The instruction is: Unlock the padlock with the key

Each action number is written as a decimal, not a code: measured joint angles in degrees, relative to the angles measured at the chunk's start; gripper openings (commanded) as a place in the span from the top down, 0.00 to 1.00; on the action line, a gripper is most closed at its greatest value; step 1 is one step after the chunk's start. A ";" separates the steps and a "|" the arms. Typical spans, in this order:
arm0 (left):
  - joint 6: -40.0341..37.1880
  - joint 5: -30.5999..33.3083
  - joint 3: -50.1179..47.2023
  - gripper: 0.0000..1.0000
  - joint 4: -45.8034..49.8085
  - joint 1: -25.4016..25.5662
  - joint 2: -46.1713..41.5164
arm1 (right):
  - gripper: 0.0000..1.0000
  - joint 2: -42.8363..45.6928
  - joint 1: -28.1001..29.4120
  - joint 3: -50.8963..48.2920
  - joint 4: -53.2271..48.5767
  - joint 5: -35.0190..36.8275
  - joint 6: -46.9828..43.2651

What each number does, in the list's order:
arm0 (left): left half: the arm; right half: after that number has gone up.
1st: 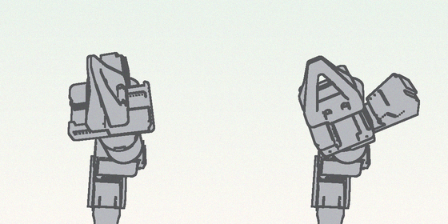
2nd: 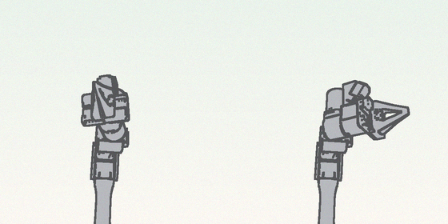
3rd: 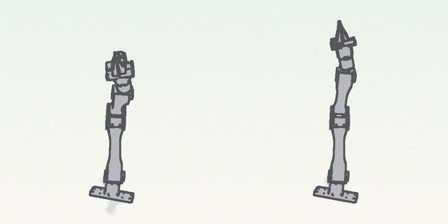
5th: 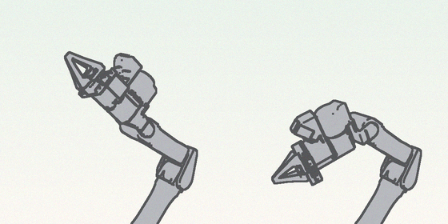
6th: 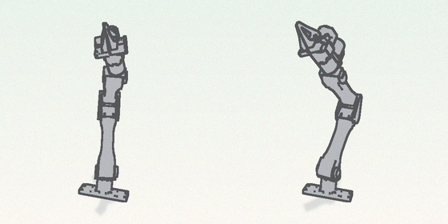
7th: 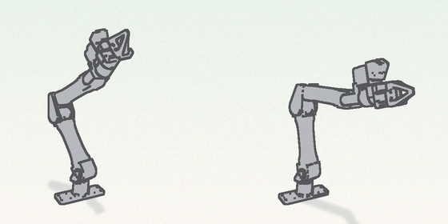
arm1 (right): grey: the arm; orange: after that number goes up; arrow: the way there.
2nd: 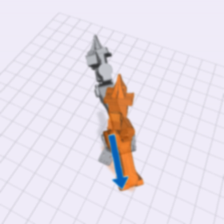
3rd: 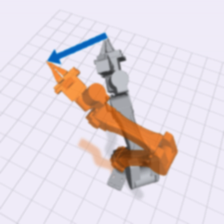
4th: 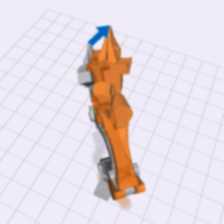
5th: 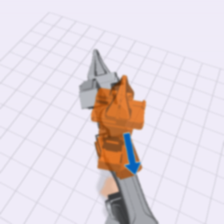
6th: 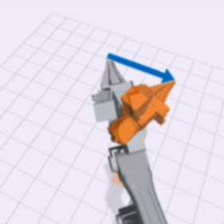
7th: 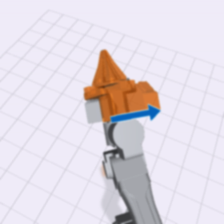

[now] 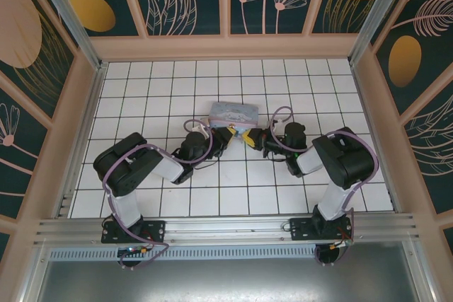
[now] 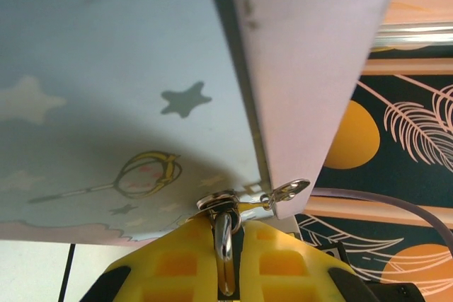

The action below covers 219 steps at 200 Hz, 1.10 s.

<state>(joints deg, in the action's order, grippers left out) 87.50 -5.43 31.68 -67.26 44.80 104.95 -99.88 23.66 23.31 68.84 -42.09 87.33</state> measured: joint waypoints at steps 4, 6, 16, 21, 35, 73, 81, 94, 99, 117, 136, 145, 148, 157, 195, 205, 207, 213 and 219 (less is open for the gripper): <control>0.00 0.07 0.00 1.00 0.02 -0.07 0.00 | 1.00 0.37 0.02 0.55 -1.66 0.00 -1.53; 0.02 0.11 0.00 1.00 0.07 -0.11 0.00 | 1.00 0.50 0.04 0.76 -2.21 0.00 -1.55; 0.02 0.46 0.00 1.00 0.09 -0.24 -0.02 | 1.00 2.05 0.24 2.51 -7.48 0.31 -5.35; 0.02 0.52 0.00 1.00 0.09 -0.37 -0.09 | 1.00 2.95 0.39 3.37 -10.29 0.66 -7.06; 0.04 0.50 0.00 1.00 -0.04 -0.57 -0.35 | 1.00 5.86 1.25 6.29 -19.54 2.38 -13.92; 0.04 0.02 0.04 1.00 -0.63 -0.61 -1.03 | 1.00 9.64 2.67 9.66 -30.58 5.40 -25.16; 0.04 -0.11 0.04 1.00 -0.28 -0.61 -1.03 | 1.00 9.62 2.67 9.66 -30.73 5.40 -25.53; 0.04 -0.11 0.04 1.00 -0.20 -0.61 -1.03 | 1.00 9.38 2.69 9.40 -30.03 5.35 -25.27; 0.04 -0.09 0.04 1.00 -0.11 -0.61 -1.03 | 1.00 9.11 2.69 9.16 -29.16 5.33 -24.63; 0.02 -0.13 0.04 1.00 0.52 -0.61 -1.03 | 1.00 7.85 2.69 7.91 -25.42 5.09 -22.32; 0.02 -0.07 0.04 1.00 0.94 -0.61 -1.03 | 1.00 6.34 2.69 6.82 -21.20 4.90 -19.23; 0.02 -0.04 0.04 1.00 1.05 -0.61 -1.03 | 1.00 5.70 2.69 6.45 -19.43 4.79 -17.44; 0.02 -0.02 0.04 1.00 1.07 -0.61 -1.03 | 1.00 5.51 2.69 6.29 -18.84 4.76 -16.87; 0.02 0.02 0.04 1.00 1.07 -0.61 -1.03 | 1.00 4.94 2.69 5.88 -17.05 4.74 -15.30; 0.07 0.39 0.00 1.00 1.01 -0.61 -1.03 | 1.00 3.80 2.69 5.03 -13.29 4.79 -11.58; 0.11 0.46 -0.09 1.00 0.92 -0.61 -1.03 | 0.96 3.80 2.69 5.03 -13.27 4.81 -11.45; 0.13 0.46 -0.13 1.00 0.85 -0.59 -1.03 | 0.94 3.80 2.69 5.03 -13.27 4.81 -11.45; 0.28 0.55 -0.22 1.00 0.76 -0.59 -1.03 | 0.89 3.80 2.69 5.01 -13.27 4.81 -11.34; 0.33 0.61 -0.31 1.00 0.61 -0.55 -1.03 | 0.83 3.80 2.71 4.94 -13.27 4.79 -11.13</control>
<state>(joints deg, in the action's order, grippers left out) 87.83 -4.82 31.38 -66.65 44.25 103.92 -96.07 26.37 28.25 55.57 -37.30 76.20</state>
